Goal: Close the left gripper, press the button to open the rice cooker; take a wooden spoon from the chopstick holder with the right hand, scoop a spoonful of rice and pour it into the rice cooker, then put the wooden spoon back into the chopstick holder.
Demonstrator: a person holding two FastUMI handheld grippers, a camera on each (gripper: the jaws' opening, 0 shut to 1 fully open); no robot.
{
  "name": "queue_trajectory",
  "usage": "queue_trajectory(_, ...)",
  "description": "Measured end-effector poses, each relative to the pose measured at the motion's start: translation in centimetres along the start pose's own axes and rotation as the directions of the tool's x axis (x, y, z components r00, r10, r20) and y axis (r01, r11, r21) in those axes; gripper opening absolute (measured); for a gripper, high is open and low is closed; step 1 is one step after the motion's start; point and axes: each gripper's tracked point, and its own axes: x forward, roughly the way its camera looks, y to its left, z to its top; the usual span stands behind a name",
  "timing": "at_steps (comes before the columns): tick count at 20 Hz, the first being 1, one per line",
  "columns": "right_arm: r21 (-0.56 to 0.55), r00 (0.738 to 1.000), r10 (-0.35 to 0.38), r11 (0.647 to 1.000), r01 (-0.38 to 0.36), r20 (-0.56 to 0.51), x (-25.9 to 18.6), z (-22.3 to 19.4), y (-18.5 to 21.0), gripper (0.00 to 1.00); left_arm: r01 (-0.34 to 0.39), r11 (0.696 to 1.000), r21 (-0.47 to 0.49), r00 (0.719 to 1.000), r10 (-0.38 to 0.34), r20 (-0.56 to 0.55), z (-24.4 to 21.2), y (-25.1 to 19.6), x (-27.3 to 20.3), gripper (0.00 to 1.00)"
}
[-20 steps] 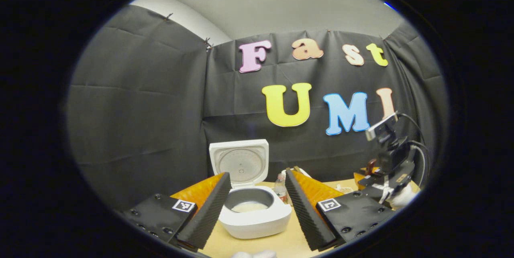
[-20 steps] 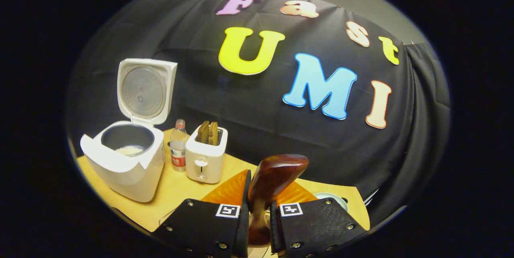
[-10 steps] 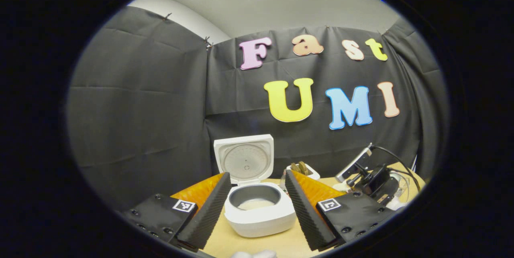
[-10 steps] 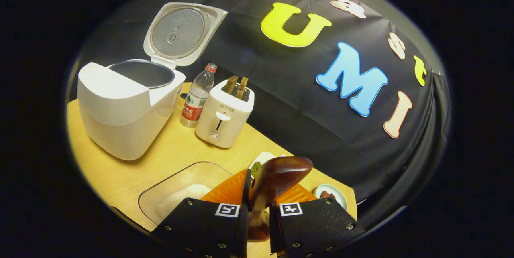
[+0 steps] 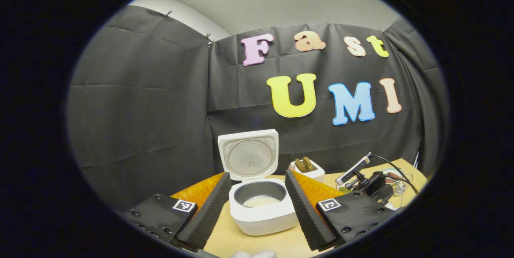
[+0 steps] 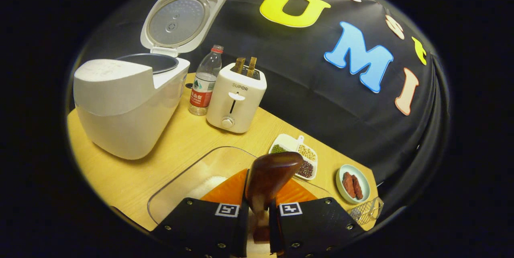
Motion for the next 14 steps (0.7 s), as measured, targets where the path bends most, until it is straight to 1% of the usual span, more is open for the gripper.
queue_trajectory(1, 0.023, 1.0, 0.008, 1.0, -0.008, 0.003, -0.1, 0.4, 0.2, 0.22, -0.002, 1.0, 0.003, 1.0, 0.002, 0.001, 0.0, 0.1, 0.0, 0.94)
queue_trajectory(4, 0.131, 0.998, 0.065, 0.989, -0.065, 0.007, -0.2, 1.4, 1.7, 0.22, -0.002, 1.0, 0.014, 1.0, 0.002, -0.001, -0.1, 0.5, 0.0, 0.94)
queue_trajectory(6, 0.233, 0.994, 0.112, 0.966, -0.112, 0.014, -0.3, 2.1, 2.9, 0.22, -0.003, 1.0, 0.014, 1.0, 0.003, -0.001, -0.2, 0.7, 0.1, 0.94)
queue_trajectory(7, 0.292, 0.99, 0.141, 0.946, -0.139, 0.013, -0.3, 2.5, 3.4, 0.22, -0.004, 1.0, 0.014, 1.0, 0.004, -0.003, -0.2, 0.9, 0.0, 0.94)
queue_trajectory(8, 0.364, 0.984, 0.179, 0.916, -0.171, 0.012, -0.5, 2.5, 4.1, 0.22, -0.006, 1.0, 0.016, 1.0, 0.006, -0.001, -0.2, 1.2, -0.2, 0.94)
queue_trajectory(10, 0.502, 0.974, 0.226, 0.84, -0.207, 0.024, -0.4, 3.0, 4.3, 0.22, -0.013, 1.0, 0.027, 1.0, 0.013, 0.002, 0.1, 1.7, -0.4, 0.94)
queue_trajectory(11, 0.564, 0.969, 0.243, 0.796, -0.221, 0.038, -0.5, 3.1, 4.0, 0.22, -0.016, 0.999, 0.029, 1.0, 0.016, 0.005, 0.3, 1.9, -0.4, 0.94)
queue_trajectory(12, 0.604, 0.968, 0.246, 0.764, -0.227, 0.053, -0.6, 3.2, 3.7, 0.22, -0.019, 0.999, 0.031, 1.0, 0.019, 0.007, 0.2, 2.1, -0.6, 0.94)
queue_trajectory(13, 0.649, 0.964, 0.258, 0.722, -0.24, 0.069, -0.6, 3.2, 3.2, 0.22, -0.021, 0.999, 0.031, 1.0, 0.021, 0.007, 0.2, 2.2, -0.4, 0.94)
queue_trajectory(14, 0.702, 0.959, 0.271, 0.668, -0.248, 0.08, -0.7, 3.1, 3.1, 0.22, -0.026, 0.999, 0.032, 1.0, 0.025, 0.007, 0.1, 2.3, -0.5, 0.94)
